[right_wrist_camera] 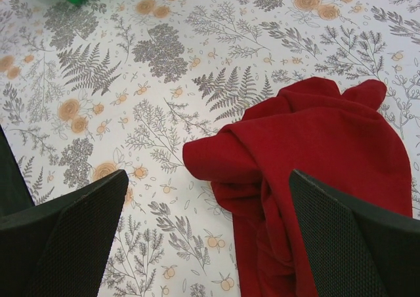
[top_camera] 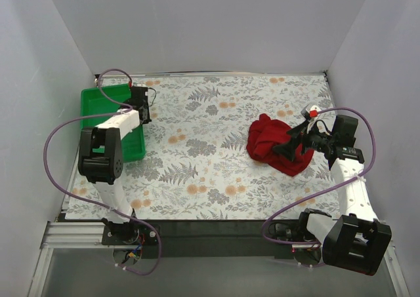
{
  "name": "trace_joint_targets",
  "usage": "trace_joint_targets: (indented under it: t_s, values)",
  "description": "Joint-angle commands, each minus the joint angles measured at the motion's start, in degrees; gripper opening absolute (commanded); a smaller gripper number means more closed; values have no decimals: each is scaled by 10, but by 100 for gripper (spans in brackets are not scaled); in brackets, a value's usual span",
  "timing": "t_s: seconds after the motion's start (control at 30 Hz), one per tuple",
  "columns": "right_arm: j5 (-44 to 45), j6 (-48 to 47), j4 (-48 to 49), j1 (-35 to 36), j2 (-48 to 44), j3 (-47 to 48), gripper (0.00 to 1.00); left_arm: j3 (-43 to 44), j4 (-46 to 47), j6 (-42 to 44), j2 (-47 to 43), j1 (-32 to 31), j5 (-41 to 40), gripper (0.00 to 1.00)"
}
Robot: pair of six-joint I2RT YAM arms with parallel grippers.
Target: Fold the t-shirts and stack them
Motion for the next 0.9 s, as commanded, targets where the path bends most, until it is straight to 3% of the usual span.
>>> trace_joint_targets:
  t_s: [0.0,0.17,0.47,0.73,0.77,0.8,0.87]
  values:
    - [-18,-1,-4,-2,-11,13,98,66,-31,-64,32,3,-39,0]
    - [-17,-2,-4,-2,-11,13,98,125,-41,-53,81,19,-24,0]
    - [-18,-4,-4,-2,-1,11,98,171,-43,85,135,36,72,0]
    - [-18,-7,-6,-2,2,11,98,212,-47,104,152,64,126,1]
    - [-19,-7,-7,-2,3,11,98,214,-47,100,152,64,128,5]
    - [-20,-7,-6,-2,3,11,98,214,-47,101,153,64,129,19]
    - [-21,-8,-7,-2,5,11,98,220,-48,94,153,64,127,32]
